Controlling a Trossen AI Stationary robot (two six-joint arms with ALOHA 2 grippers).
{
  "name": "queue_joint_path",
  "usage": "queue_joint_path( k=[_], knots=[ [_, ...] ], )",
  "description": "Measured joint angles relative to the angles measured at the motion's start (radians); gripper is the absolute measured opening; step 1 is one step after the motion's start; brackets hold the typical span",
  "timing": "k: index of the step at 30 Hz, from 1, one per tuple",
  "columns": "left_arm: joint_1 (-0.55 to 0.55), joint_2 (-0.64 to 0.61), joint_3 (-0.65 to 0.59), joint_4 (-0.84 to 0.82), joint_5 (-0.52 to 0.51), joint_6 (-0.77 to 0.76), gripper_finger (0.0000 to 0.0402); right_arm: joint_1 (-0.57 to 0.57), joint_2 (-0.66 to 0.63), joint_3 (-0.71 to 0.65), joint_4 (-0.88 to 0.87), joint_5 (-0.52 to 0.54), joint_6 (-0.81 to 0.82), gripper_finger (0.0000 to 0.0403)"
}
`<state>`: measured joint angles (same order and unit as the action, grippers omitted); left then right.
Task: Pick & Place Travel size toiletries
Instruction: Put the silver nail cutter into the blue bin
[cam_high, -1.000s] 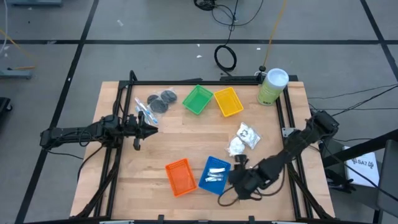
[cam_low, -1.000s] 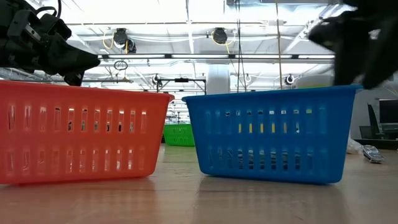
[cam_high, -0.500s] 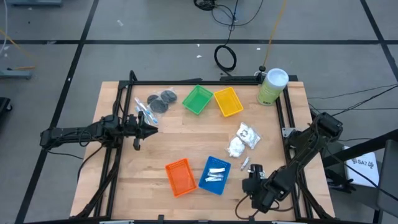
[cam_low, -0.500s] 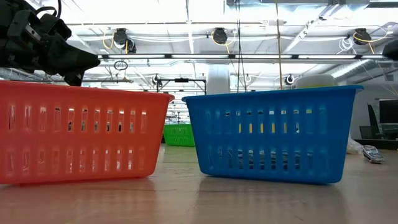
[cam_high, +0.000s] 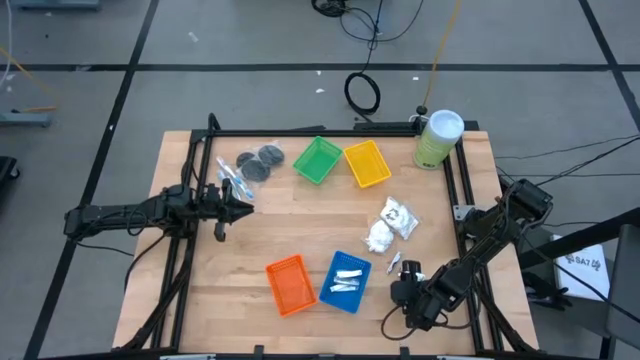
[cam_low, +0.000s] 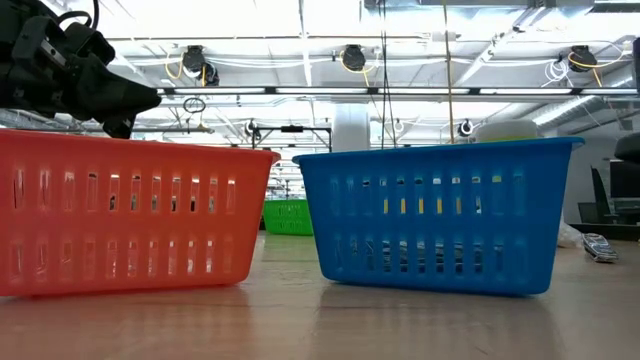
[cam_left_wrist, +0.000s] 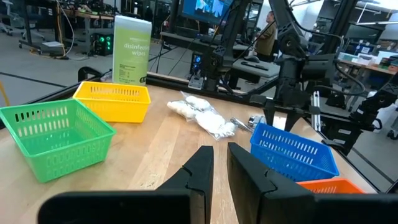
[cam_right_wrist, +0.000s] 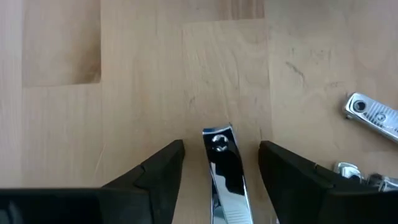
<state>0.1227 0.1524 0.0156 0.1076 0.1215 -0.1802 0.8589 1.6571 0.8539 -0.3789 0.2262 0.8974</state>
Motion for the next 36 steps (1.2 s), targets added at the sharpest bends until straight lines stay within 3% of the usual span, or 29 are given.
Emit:
queue_joint_path(
  k=[8, 15, 30, 36],
  knots=[
    [0.000, 0.000, 0.000, 0.001, 0.000, 0.000, 0.0044, 0.000, 0.000, 0.000, -0.091, -0.114, -0.019, 0.0185],
    [0.000, 0.000, 0.000, 0.000, 0.000, 0.000, 0.0044, 0.000, 0.002, -0.001, -0.147, -0.120, -0.011, 0.0176],
    [0.000, 0.000, 0.000, 0.000, 0.000, 0.000, 0.0044, 0.001, 0.003, -0.003, -0.175, -0.081, 0.008, 0.0051],
    [0.000, 0.000, 0.000, 0.000, 0.000, 0.000, 0.0044, 0.001, 0.003, -0.003, -0.174, -0.073, 0.008, 0.0047]
  ],
)
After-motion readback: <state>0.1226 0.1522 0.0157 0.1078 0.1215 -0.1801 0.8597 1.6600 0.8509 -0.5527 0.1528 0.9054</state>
